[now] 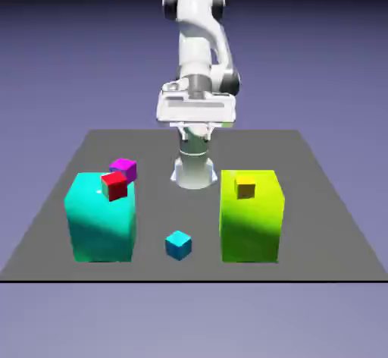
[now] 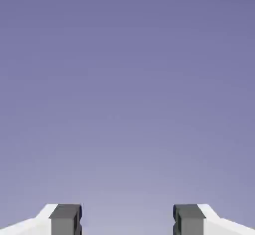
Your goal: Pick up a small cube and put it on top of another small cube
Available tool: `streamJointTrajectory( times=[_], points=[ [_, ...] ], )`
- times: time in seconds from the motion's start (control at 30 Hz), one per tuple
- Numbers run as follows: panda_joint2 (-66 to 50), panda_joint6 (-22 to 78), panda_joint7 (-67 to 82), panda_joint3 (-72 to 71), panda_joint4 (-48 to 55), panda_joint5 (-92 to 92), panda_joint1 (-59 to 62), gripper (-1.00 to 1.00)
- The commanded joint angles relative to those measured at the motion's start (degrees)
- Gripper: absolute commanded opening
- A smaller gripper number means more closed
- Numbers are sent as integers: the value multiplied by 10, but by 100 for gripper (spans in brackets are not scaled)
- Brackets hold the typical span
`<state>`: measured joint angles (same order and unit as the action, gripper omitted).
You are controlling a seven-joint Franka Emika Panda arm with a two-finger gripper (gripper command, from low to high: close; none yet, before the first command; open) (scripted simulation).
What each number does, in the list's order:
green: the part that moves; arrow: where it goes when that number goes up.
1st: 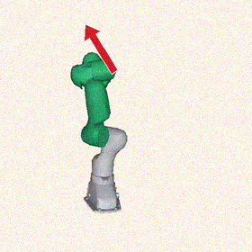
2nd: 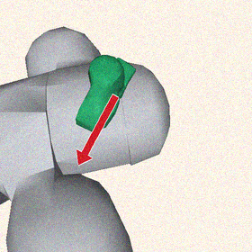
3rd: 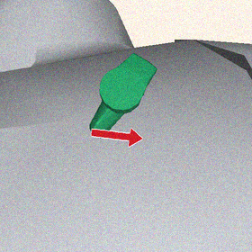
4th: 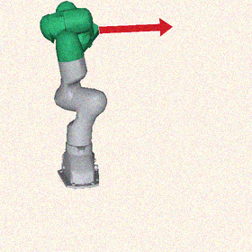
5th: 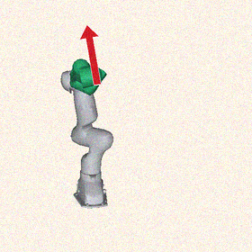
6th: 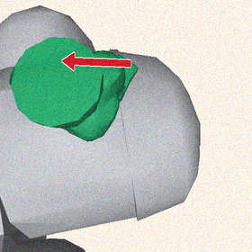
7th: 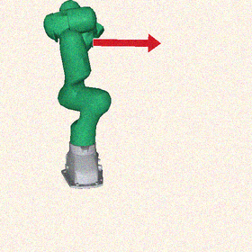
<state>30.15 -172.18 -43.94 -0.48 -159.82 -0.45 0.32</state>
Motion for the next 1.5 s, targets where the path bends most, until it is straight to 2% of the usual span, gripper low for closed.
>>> streamJointTrajectory(
  times=[0.0, 0.67, 0.73, 0.9, 0.93, 1.17, 1.47],
  points=[
    [-21, 15, -12, -4, 10, -4, 8, 0],
    [-436, 318, -258, -84, 206, -78, 176, 0],
    [-437, 319, -259, -84, 207, -78, 176, 0],
    [-534, 218, -257, -82, 203, -77, 167, 0],
    [-534, 218, -257, -82, 203, -77, 167, -100],
    [-429, 352, -262, -76, 213, -86, 168, -100],
    [-349, 576, -366, -20, 301, -127, 174, -100]
  ],
)
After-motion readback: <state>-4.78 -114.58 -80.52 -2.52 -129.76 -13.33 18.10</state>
